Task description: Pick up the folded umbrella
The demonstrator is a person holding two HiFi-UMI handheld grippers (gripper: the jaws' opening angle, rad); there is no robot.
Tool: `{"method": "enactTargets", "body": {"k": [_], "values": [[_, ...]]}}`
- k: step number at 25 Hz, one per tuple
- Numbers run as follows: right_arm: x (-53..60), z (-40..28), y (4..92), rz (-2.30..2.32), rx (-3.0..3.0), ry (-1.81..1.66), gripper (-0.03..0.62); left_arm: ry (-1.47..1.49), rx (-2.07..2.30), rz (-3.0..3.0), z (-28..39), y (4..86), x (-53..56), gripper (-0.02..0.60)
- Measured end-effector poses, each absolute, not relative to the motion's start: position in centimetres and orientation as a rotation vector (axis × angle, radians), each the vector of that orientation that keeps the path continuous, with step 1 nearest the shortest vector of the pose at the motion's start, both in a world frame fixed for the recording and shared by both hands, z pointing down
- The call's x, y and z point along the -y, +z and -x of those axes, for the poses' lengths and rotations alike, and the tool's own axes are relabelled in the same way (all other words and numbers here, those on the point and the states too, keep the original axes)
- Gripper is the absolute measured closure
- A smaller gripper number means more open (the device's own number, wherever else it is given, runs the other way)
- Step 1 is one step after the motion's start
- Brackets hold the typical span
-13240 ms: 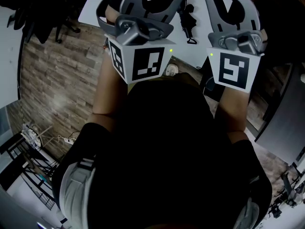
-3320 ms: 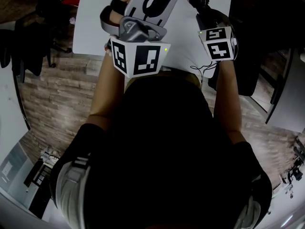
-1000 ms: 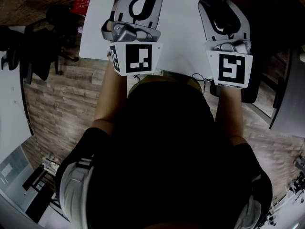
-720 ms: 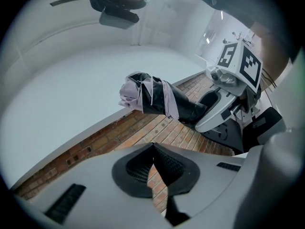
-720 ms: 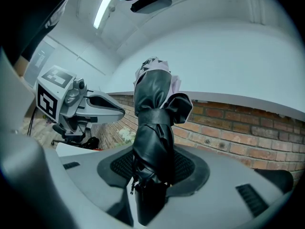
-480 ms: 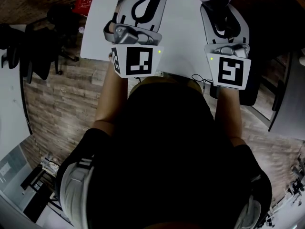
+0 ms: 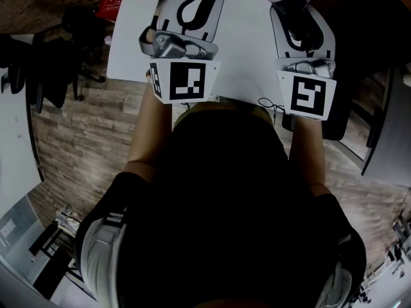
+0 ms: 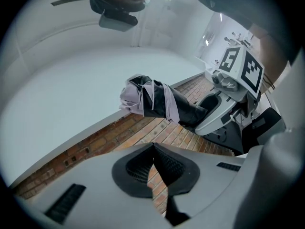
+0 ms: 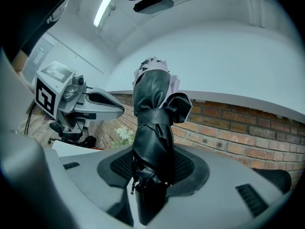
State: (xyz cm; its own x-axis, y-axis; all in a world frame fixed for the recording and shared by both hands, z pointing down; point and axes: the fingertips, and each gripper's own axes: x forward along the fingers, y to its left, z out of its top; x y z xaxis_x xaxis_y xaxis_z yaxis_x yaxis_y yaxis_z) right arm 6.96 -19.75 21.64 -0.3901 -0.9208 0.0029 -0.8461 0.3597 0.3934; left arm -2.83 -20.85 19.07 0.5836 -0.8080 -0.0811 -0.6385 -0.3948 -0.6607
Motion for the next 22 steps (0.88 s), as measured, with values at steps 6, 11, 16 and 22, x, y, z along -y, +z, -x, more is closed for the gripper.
{"method": "enactTargets", "body": {"k": [6, 11, 16, 22], "values": [[19.8, -6.7, 21.6, -1.585, 2.424, -0.470, 0.398, -0.335, -1.137, 2.160, 2.9, 19.3, 20.9, 0.569], [19.9, -6.7, 21.7, -1.586, 2.422, -0.481, 0.398, -0.343, -1.132, 2.159, 2.7, 19.5, 21.1, 0.568], [19.7, -6.7, 21.4, -1.569, 2.424, -0.493, 0.398, -0.350, -1.127, 2.158, 2.5, 19.4, 21.0, 0.568], [19.9, -6.9, 22.2, -1.565, 2.419, -0.491, 0.398, -0.354, -1.123, 2.161, 2.2, 20.1, 21.3, 0.568]]}}
